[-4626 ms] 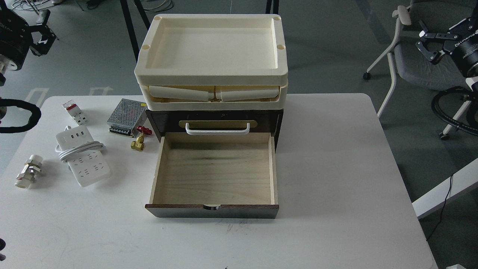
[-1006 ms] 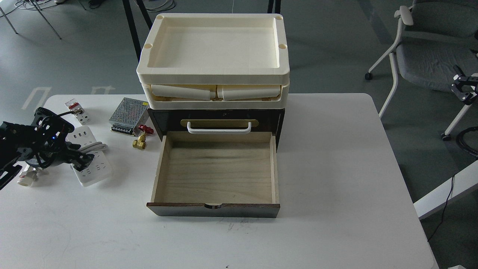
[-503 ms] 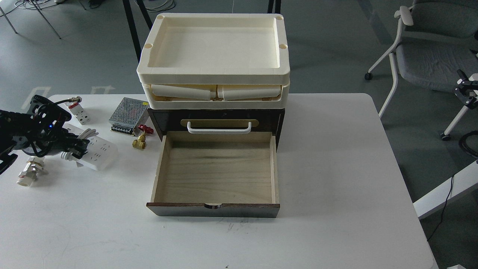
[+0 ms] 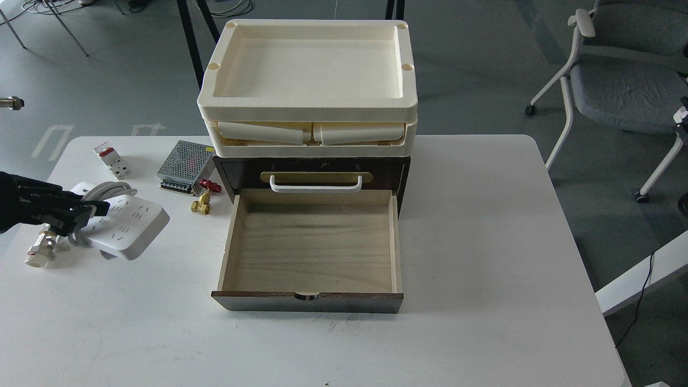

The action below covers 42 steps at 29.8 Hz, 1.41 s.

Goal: Put charging cable into cabinet
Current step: 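Lift the power strip and carry it over the open wooden drawer, then lower the power strip into the drawer and open the left gripper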

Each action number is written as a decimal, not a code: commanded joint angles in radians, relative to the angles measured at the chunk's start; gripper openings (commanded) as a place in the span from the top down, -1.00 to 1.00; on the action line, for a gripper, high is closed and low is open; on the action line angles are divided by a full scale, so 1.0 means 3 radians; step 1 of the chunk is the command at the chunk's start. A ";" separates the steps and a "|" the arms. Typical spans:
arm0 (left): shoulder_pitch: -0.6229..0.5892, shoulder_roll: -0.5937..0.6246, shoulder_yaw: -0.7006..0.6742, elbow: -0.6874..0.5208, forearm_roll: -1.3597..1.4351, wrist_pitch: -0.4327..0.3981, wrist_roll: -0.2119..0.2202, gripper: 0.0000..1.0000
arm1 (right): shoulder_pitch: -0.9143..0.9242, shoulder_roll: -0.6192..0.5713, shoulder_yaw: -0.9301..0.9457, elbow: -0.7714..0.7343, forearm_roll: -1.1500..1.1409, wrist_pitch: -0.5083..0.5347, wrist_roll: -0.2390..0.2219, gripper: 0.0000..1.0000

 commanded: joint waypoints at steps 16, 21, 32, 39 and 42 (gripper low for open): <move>0.0130 -0.1545 0.0018 0.0468 -0.1319 0.0049 -0.0001 1.00 | -0.0020 0.0034 -0.0006 -0.0163 0.0000 0.0000 0.0000 -1.00; 0.0257 -0.1913 0.0028 0.0898 -0.1319 0.0059 -0.0001 1.00 | -0.0020 0.0034 -0.0006 -0.0163 0.0000 0.0000 0.0000 -1.00; 0.0406 -0.2532 0.0033 0.1532 -0.1299 0.0131 -0.0001 1.00 | -0.0035 0.0014 -0.0006 -0.0276 0.0000 0.0000 0.0000 -1.00; 0.0401 -0.2798 0.0145 0.1895 -0.1283 0.0131 -0.0001 0.85 | -0.0056 0.0004 -0.0006 -0.0281 0.0005 0.0000 0.0000 -1.00; 0.0401 -0.2814 0.0192 0.1906 -0.1284 0.0151 -0.0001 0.52 | -0.0056 0.0004 -0.0006 -0.0286 0.0005 0.0000 0.0000 -1.00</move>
